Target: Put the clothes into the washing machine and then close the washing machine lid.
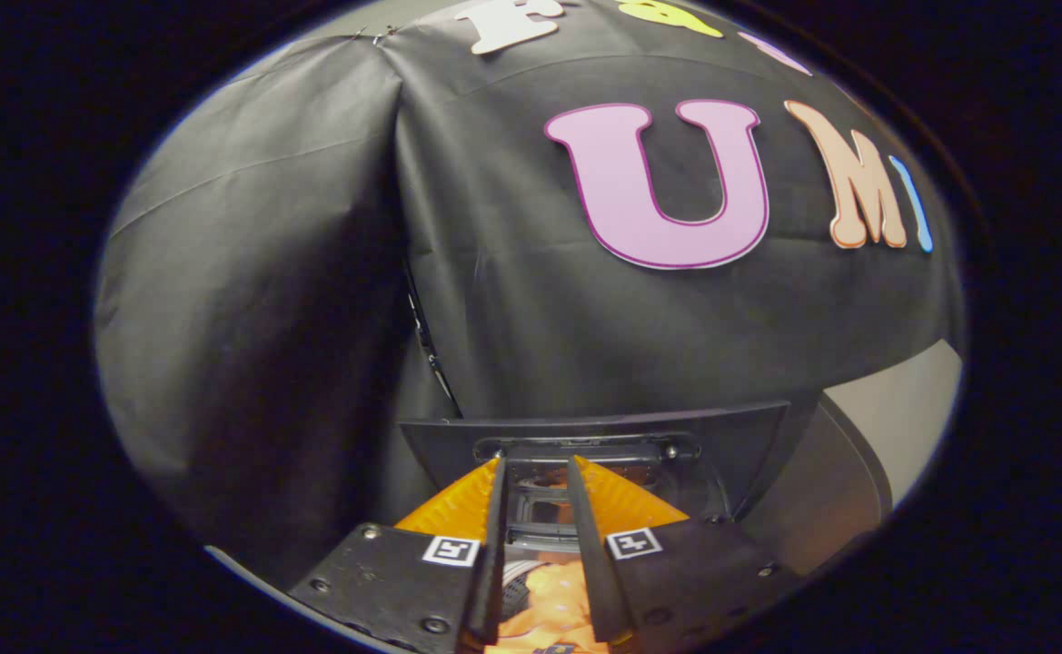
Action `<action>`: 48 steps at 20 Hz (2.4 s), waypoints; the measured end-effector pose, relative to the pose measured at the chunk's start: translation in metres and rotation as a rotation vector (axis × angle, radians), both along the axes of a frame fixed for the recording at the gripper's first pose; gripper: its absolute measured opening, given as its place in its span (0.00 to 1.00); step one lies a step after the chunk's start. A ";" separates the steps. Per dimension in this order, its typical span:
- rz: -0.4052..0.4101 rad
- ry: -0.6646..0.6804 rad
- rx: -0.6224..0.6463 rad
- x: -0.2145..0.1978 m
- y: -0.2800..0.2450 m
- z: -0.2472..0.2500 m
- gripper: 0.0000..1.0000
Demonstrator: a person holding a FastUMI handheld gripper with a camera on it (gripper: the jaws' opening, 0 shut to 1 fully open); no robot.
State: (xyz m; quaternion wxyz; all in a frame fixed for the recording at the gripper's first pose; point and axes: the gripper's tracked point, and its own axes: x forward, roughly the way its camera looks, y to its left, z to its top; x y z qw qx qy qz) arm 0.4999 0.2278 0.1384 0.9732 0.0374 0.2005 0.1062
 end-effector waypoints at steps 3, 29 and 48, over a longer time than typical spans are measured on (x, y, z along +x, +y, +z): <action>-0.024 -0.039 -0.048 0.012 -0.002 0.000 0.77; -0.181 0.035 -0.145 0.110 -0.015 -0.041 0.97; -0.153 0.079 -0.133 0.115 -0.022 -0.044 0.97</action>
